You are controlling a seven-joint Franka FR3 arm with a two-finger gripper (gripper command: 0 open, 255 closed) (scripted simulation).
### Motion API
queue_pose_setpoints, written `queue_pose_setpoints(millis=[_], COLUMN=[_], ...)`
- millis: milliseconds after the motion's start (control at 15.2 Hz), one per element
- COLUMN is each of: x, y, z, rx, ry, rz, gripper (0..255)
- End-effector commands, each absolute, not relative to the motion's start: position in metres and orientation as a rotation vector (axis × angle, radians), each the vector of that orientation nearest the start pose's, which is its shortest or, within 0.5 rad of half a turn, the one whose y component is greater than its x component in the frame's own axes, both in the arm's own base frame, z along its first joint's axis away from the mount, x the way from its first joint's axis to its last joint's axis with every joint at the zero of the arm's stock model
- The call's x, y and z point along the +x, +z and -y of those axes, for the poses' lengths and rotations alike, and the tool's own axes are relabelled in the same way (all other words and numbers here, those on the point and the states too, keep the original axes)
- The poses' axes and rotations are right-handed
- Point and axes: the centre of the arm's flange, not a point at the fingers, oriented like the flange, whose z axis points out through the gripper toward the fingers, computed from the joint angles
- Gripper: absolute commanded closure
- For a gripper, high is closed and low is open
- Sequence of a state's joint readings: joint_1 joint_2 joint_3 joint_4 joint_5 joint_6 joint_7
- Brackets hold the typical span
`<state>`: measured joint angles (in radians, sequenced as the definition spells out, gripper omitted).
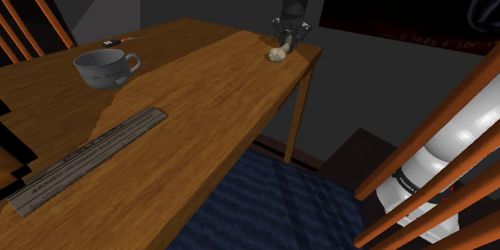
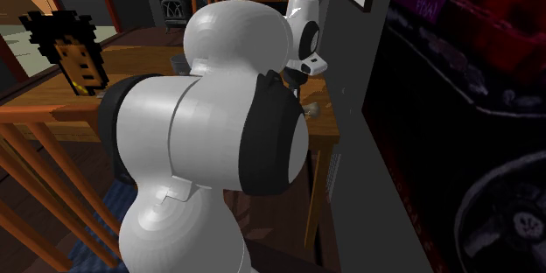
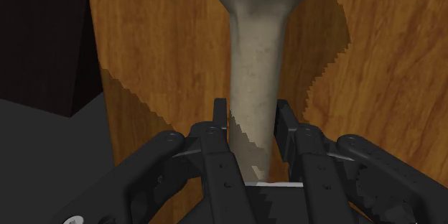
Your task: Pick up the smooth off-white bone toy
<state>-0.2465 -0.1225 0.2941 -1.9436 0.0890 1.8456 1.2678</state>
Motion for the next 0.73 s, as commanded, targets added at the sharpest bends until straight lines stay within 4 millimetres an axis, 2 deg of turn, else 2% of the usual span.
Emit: queue_pose_setpoints(millis=[0, 660], x=[0.526, 0.526], y=[0.534, 0.586], z=[-0.038, -0.038], rx=[-2.511, -2.511], ry=[0.025, 0.025], rz=[-1.802, -1.802], gripper=[255, 255])
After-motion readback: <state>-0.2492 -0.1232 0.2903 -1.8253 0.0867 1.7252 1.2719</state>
